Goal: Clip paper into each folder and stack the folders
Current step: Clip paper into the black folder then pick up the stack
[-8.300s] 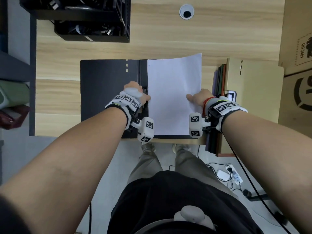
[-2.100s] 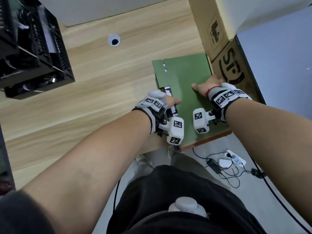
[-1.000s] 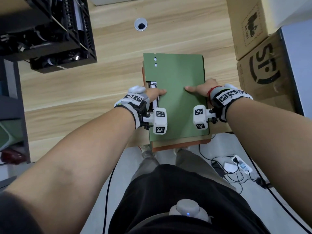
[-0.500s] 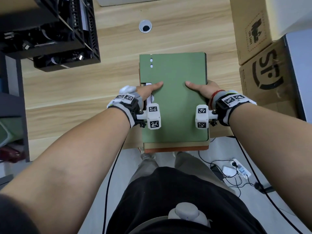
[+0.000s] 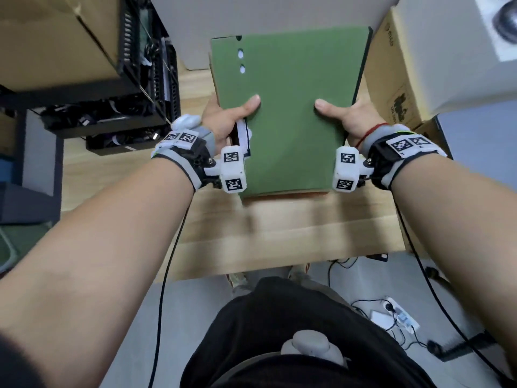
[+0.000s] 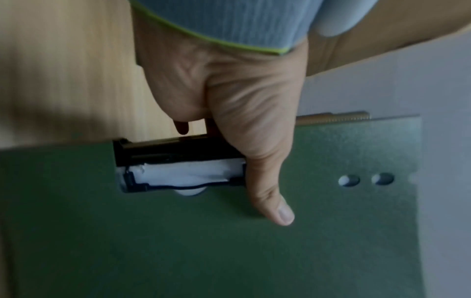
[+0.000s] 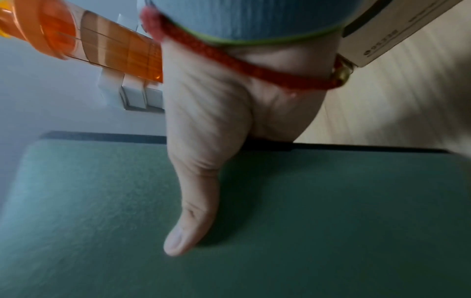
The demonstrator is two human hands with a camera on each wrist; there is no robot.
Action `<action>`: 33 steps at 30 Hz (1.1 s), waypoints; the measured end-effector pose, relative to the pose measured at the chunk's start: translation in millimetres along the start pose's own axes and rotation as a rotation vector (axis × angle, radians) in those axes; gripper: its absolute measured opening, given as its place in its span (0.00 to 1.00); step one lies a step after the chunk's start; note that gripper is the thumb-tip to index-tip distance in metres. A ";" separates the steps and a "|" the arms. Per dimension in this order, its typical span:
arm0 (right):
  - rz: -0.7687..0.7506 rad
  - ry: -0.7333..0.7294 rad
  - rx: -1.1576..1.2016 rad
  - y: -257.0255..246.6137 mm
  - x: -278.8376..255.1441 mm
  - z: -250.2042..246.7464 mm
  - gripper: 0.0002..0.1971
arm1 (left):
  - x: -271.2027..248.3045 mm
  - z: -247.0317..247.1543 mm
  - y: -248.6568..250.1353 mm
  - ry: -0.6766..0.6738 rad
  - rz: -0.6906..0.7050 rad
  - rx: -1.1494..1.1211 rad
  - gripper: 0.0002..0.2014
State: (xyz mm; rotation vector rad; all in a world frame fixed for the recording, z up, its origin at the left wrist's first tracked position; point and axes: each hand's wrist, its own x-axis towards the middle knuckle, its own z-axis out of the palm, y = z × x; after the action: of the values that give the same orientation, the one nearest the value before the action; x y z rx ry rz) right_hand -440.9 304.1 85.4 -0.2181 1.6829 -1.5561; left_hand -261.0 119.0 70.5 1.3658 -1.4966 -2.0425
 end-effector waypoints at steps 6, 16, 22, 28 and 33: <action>-0.078 -0.054 0.000 -2.9 13.9 -5.7 0.37 | 9.8 -9.4 5.1 -0.038 0.303 0.248 0.51; -0.033 -0.135 -0.056 25.3 25.6 -15.3 0.34 | 27.2 -33.9 -24.6 -0.234 0.386 0.619 0.61; 0.049 -0.128 -0.263 47.6 32.9 -21.4 0.39 | 49.7 -33.8 -33.5 -0.209 0.361 0.733 0.62; 0.138 -0.043 -0.510 34.3 21.7 -11.0 0.16 | 55.1 -27.9 -49.0 -0.305 0.220 0.673 0.63; 0.138 -0.051 -0.489 41.8 40.7 -22.3 0.30 | 63.0 -23.7 -43.4 -0.251 0.199 0.615 0.57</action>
State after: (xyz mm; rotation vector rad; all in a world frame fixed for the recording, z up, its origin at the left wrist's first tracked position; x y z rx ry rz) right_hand -465.8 305.1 28.1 -0.3789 1.9715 -1.0111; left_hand -261.9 81.3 -0.1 1.0949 -2.4046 -1.7461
